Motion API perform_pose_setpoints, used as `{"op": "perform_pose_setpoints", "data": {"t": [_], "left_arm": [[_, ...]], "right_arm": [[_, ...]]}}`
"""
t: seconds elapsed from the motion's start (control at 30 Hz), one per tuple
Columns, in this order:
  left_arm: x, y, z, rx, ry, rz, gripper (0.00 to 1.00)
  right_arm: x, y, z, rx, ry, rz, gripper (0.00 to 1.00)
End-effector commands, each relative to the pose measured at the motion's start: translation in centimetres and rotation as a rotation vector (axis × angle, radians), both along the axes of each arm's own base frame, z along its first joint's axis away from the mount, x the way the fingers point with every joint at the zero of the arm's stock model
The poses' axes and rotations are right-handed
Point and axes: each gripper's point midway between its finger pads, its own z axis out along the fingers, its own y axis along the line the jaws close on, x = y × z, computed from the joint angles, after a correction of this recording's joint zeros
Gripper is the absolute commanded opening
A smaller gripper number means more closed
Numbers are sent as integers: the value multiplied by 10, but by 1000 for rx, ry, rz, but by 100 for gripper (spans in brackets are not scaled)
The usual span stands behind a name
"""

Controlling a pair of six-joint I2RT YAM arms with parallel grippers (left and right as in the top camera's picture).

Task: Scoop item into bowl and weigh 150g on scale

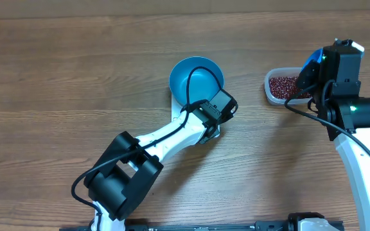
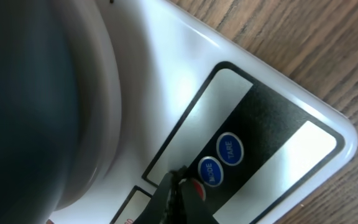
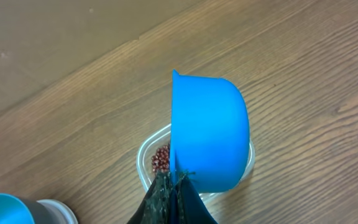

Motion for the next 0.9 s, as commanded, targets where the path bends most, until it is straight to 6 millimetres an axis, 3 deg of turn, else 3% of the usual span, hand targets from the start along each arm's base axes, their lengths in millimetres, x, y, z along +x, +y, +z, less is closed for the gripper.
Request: {"op": "perform_pose_setpoints", "data": {"t": [0.0, 0.87], "left_arm": [[-3, 8, -7, 21, -2, 34, 4], [-25, -6, -13, 14, 97, -131, 4]], "right_arm": [[-2, -6, 21, -16, -52, -20, 4], [-3, -6, 20, -16, -44, -20, 4]]}}
